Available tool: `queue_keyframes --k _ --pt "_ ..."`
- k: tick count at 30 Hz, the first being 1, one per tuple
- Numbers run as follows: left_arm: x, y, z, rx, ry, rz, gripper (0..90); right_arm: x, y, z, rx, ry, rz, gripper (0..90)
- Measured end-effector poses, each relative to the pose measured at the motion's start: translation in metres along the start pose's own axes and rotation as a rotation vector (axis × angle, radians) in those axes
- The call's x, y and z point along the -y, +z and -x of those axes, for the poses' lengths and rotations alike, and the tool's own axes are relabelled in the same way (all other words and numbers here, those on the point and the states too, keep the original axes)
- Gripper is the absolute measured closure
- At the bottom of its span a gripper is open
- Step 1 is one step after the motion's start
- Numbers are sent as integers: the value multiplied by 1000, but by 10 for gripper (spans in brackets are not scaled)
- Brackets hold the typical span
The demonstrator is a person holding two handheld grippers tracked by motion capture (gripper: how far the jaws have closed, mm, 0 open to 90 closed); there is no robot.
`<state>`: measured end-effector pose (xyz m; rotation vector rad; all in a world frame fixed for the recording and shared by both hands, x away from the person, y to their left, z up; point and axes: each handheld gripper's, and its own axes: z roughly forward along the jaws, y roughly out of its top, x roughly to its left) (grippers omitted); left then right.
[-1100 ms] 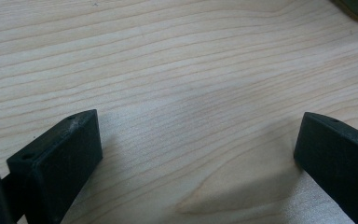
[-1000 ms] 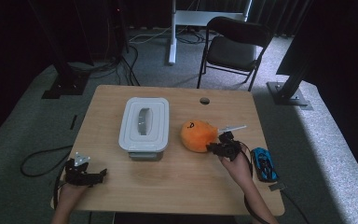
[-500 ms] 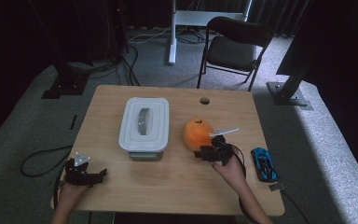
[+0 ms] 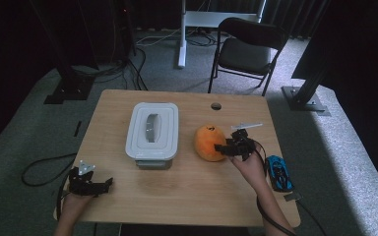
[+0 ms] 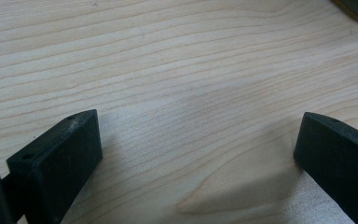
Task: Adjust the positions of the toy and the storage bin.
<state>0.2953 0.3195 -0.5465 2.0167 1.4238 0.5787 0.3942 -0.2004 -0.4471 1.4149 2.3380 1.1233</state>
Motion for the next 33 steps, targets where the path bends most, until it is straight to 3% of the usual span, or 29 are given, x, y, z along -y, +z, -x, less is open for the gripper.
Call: queue_keyframes --k 6,8,9,11,13,14,15,17,22,25,29,31,33 --pt "0 0 0 0 0 0 12 -9 18 3 1 -11 -36 342" --pt "0 0 0 0 0 0 12 -7 38 -3 -1 -64 -117 311" --pt "0 0 0 0 0 0 12 -7 38 -3 -1 -64 -117 311" --pt "0 0 0 0 0 0 12 -4 40 -2 2 -50 -91 323" --pt "0 0 0 0 0 0 12 -2 41 4 -16 -3 -70 327" --pt "0 0 0 0 1 0 12 2 40 11 -49 63 -45 327" --pt "0 0 0 0 1 0 12 2 40 11 -49 63 -45 327" --pt "0 0 0 0 0 0 12 5 41 14 -58 48 -27 288" --pt "0 0 0 0 0 0 12 6 44 9 -74 -4 -49 182" --pt "0 0 0 -2 -3 1 12 3 53 -7 -6 -55 -84 145" --pt "0 0 0 -2 -3 1 12 1 59 -15 32 -72 -89 177" --pt "0 0 0 -2 -3 1 12 0 60 -20 50 -111 -90 295" --pt "0 0 0 -2 -3 1 12 2 56 -20 59 -116 -68 493"
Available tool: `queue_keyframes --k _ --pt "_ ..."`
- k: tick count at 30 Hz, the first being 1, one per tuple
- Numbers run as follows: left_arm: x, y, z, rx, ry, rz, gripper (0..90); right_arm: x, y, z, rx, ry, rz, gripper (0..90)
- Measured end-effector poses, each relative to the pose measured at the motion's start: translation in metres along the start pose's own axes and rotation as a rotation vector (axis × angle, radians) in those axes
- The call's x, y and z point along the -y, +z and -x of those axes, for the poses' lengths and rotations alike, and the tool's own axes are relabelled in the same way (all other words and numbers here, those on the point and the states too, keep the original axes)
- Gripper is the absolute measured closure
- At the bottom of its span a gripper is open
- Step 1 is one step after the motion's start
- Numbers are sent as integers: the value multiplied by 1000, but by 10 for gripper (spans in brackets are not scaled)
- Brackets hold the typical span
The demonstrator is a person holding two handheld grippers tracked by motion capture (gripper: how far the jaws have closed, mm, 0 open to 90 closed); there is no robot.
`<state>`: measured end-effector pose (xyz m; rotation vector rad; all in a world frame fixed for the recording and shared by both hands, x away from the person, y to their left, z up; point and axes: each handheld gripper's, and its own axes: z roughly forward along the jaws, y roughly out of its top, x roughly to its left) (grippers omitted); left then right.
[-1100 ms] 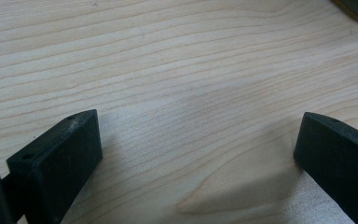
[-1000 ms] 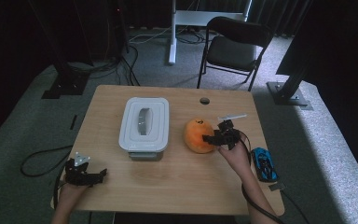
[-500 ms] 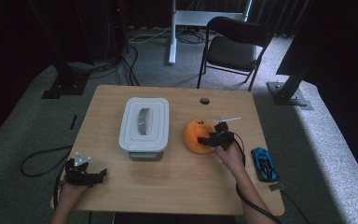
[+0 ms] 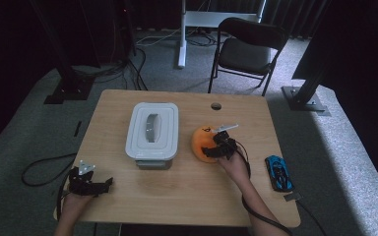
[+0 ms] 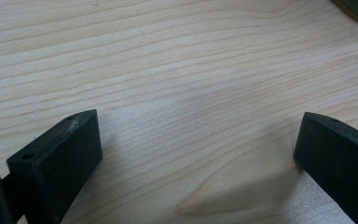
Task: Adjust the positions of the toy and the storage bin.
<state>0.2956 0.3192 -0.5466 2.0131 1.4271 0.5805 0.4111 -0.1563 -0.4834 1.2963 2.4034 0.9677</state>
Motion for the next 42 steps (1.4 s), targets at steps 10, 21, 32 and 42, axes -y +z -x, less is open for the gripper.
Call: queue_keyframes --k 10,21,32,42 --pt "0 0 0 0 0 0 12 -4 -25 11 5 -14 34 733" --pt "0 0 0 0 0 0 12 -7 -53 36 62 23 78 731" --pt "0 0 0 0 0 0 12 -8 -86 82 159 95 110 730" --pt "0 0 0 0 0 0 12 -6 -95 124 259 149 93 729"
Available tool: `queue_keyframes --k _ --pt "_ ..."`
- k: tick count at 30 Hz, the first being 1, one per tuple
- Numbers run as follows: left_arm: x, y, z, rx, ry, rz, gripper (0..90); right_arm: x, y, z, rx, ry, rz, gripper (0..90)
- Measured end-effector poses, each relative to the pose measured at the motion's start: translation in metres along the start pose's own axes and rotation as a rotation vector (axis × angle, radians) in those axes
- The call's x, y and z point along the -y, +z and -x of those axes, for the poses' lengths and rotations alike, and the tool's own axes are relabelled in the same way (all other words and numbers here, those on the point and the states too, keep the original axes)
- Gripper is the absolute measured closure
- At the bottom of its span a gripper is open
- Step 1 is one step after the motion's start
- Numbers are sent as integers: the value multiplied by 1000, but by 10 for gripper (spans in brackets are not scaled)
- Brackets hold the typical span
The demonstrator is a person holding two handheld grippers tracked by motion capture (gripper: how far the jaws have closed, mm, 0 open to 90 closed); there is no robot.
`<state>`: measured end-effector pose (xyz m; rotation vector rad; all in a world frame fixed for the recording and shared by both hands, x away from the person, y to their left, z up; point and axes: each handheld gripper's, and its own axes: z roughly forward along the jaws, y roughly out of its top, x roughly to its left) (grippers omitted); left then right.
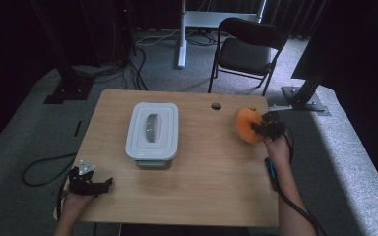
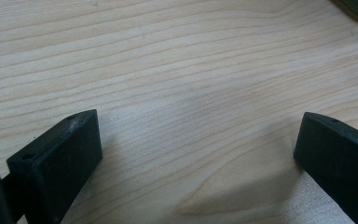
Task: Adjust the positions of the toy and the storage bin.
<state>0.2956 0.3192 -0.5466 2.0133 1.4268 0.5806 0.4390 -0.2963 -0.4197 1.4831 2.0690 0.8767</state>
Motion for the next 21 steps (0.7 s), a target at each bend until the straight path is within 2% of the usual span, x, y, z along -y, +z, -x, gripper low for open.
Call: queue_keyframes --k 1,8,9,11,15,18,21 --pt "0 0 0 0 0 0 12 0 0 9 15 16 3 728" --pt "0 0 0 0 0 0 12 -2 4 26 59 50 -5 727" --pt "0 0 0 0 0 0 12 -1 11 32 74 74 -6 727" --pt "0 0 0 0 0 0 12 1 16 34 81 89 -8 727" --pt "0 0 0 0 0 0 12 6 31 35 59 109 -34 719" --pt "0 0 0 0 0 0 12 14 45 35 48 116 -89 685" --pt "0 0 0 0 0 0 12 19 47 36 34 129 -70 654"
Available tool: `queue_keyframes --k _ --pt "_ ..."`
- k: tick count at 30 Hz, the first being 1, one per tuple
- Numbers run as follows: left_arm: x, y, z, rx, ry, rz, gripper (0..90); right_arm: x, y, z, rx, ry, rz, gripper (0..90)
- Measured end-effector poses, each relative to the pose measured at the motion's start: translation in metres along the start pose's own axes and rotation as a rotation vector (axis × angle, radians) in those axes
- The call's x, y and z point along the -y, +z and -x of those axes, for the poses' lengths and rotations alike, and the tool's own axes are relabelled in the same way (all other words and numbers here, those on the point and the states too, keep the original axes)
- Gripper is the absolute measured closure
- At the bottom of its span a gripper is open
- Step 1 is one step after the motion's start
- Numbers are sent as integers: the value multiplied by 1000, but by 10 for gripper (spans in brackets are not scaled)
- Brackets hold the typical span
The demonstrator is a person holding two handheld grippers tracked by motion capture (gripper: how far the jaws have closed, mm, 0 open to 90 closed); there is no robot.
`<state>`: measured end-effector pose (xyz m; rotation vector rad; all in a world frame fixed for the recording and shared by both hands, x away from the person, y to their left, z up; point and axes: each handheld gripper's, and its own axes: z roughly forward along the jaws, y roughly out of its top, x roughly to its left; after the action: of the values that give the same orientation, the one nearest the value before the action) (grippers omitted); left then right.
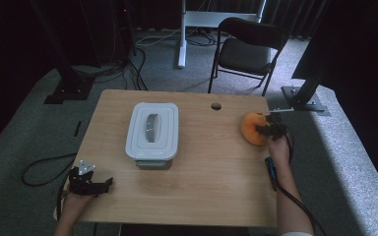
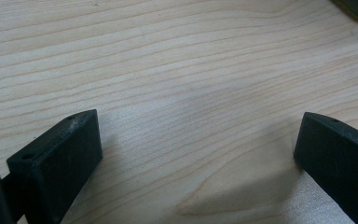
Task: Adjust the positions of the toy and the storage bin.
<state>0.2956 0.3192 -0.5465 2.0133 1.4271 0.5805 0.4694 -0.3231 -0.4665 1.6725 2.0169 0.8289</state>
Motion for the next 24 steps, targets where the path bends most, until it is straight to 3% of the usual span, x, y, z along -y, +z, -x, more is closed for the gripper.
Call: queue_keyframes --k 11,16,19,21,24 --pt "0 0 0 0 0 0 12 -3 -7 -2 -7 -17 -16 367" --pt "0 0 0 0 0 0 12 -2 -17 -2 -8 0 33 295" --pt "0 0 0 0 1 0 12 -3 -25 -7 -34 -4 60 223" --pt "0 0 0 0 1 0 12 -3 -28 -14 -56 -39 61 141" --pt "0 0 0 0 1 0 12 1 -31 -29 -76 -73 72 136"
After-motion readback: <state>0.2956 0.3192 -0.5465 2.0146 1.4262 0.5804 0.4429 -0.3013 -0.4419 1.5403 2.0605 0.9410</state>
